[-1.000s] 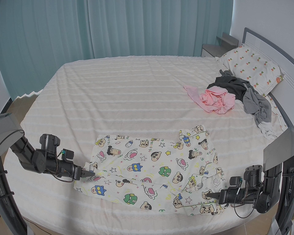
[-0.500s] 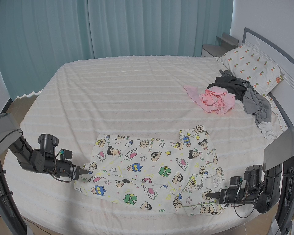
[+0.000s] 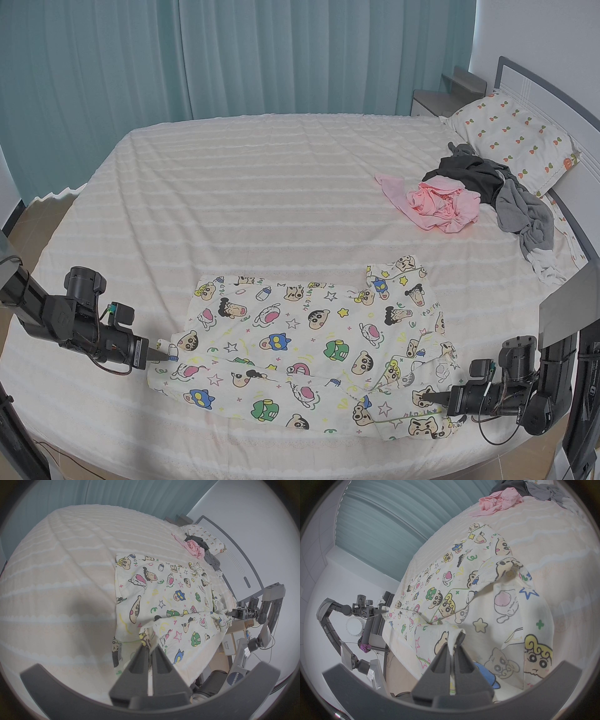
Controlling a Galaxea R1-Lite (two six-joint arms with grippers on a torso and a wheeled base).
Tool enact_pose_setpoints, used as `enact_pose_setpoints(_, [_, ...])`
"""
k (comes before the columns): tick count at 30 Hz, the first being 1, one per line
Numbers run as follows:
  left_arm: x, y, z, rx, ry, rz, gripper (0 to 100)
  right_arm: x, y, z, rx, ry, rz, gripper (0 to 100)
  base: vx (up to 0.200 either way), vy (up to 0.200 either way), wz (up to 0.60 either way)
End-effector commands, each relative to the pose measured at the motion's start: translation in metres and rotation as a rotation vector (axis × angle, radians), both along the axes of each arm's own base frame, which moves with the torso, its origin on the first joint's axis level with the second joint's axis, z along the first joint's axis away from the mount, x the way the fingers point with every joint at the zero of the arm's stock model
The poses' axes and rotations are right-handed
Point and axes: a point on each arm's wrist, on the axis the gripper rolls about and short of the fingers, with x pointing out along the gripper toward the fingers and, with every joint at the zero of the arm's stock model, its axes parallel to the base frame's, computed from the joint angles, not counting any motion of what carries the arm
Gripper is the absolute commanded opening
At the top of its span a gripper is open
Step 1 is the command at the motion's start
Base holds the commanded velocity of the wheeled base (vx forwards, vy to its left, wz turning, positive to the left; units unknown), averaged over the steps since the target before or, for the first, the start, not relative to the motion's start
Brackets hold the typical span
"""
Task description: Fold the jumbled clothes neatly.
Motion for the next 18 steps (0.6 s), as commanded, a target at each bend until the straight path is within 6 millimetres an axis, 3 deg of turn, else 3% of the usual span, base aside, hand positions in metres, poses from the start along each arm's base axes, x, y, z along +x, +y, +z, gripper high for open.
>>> enact_pose_setpoints(1, [-0.001,0.002,0.024,-0.002,-0.016,0.005,0,0.002,0.000,0.005,0.007,-0.028,-0.004,0,0.000,0.000,0.00])
enact_pose_setpoints(18, [-0.003,0.005,0.057,0.003,0.347,0.020,0,0.003,-0.002,0.005,0.007,-0.033,-0.013,0,0.000,0.000,0.00])
